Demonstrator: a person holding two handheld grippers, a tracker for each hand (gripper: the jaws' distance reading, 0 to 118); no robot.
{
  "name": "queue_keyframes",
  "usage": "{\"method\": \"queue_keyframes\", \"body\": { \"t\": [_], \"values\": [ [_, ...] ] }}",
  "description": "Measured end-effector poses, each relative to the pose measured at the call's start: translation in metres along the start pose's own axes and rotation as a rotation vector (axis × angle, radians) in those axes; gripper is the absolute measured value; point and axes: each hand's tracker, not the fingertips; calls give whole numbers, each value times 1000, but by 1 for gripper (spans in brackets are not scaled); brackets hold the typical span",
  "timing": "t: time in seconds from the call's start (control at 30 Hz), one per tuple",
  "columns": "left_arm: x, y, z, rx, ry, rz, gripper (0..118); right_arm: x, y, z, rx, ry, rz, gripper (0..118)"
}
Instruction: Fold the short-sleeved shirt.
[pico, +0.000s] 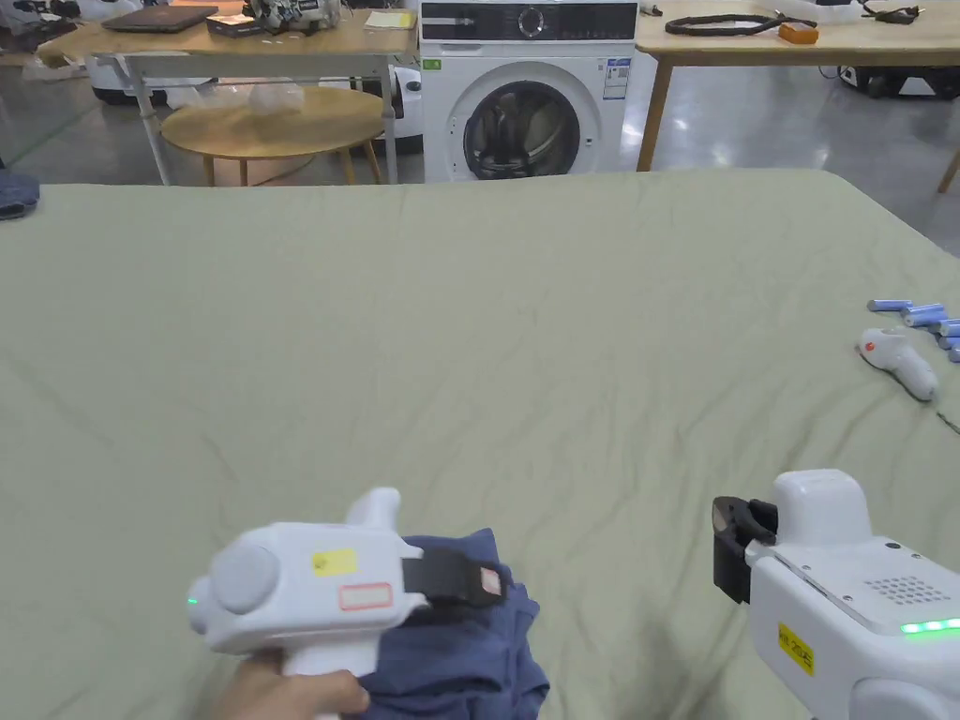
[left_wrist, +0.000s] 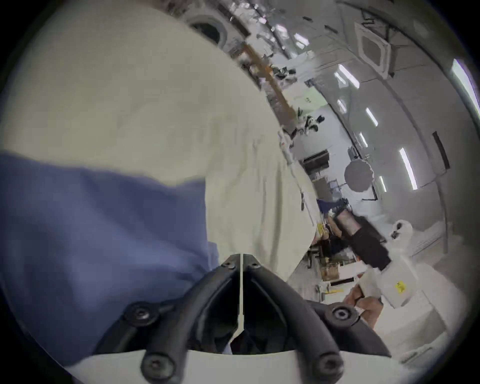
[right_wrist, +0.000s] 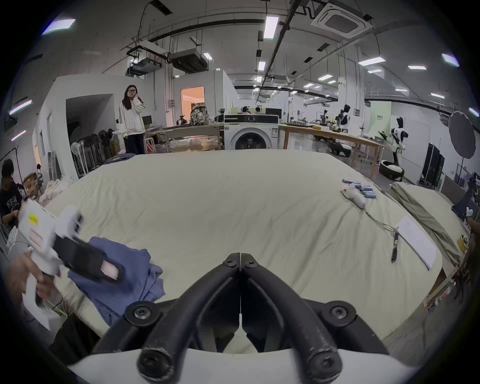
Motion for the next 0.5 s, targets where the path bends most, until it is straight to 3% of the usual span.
{"method": "queue_keyframes", "body": {
  "t": [0.17, 0.23, 0.4, 0.5],
  "values": [
    [-11, 15, 105, 167, 2, -2, 0, -15, 8, -3, -1, 96, -26, 0],
    [-21, 13, 143, 234, 2, 30, 0, -28, 13, -10, -23, 190, -40, 0],
    [-58, 3, 196, 298, 44, 120, 0, -70, 8, -51, -181, 583, -215, 0],
    [-78, -7, 203, 305, 35, 163, 0, -94, -19, -99, -419, 793, -341, 0]
  ]
}}
